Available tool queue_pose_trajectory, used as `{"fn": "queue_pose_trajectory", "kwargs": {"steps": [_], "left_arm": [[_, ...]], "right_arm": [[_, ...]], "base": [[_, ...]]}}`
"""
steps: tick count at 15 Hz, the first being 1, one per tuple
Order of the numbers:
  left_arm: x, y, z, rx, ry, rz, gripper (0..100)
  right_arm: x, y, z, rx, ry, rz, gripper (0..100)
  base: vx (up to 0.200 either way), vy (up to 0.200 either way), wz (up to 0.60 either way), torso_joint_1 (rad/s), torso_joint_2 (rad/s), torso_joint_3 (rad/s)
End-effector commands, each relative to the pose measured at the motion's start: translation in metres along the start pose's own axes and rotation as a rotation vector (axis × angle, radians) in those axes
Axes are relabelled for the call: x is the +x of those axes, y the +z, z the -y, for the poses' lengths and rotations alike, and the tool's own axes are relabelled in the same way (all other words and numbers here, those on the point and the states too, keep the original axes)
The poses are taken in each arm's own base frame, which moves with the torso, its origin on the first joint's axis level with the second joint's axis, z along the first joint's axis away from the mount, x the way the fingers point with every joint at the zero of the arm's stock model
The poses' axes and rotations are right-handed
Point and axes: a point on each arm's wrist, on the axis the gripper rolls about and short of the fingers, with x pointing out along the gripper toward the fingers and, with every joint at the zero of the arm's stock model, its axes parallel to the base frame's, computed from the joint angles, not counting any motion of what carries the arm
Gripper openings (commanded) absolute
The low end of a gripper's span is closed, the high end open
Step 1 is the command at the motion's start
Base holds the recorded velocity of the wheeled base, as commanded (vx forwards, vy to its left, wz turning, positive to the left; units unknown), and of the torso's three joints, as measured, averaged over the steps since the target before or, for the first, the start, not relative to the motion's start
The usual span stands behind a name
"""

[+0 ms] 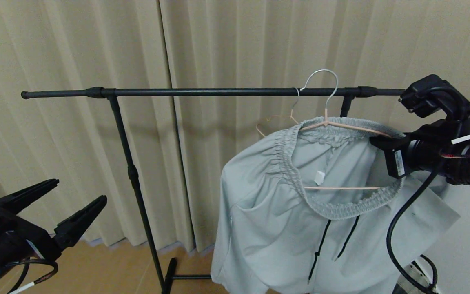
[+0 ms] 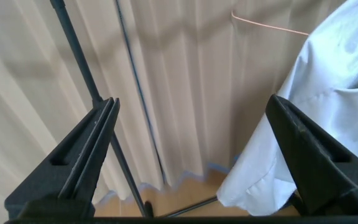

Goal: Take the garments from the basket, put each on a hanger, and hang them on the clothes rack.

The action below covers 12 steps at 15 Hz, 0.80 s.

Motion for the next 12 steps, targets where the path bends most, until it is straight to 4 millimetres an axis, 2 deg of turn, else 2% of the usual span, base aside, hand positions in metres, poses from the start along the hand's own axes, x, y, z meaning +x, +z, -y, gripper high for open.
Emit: {"fn": "queue_pose_trajectory", "kwargs": {"steps": [1,11,12], "left_arm": [[0.0001,-0.0008,0.0001,-0.001,-0.001,-0.004,100],[0.0001,-0.0018,0.0005,0.000,-0.003,-0.008,100],[-0.0001,-0.0022,0.0005,-0.001,-0.003,-0.010,100]], "right_arm": [[-0.0031,0.0013,0.0010,0.001,-0.004,0.009,0],[-0.0038,0.0000,0.0012,0.001,-0.005,0.007,0],[-0.0046,0.0000,0.0014,0.002,-0.006,0.008,0]], "base": [[0.000,0.200,0.00,0.007,0.00,0.002],[0.000,0.200,0.00,0.002,0.00,0.003],[0.000,0.000,0.00,0.000,0.00,0.000]]}}
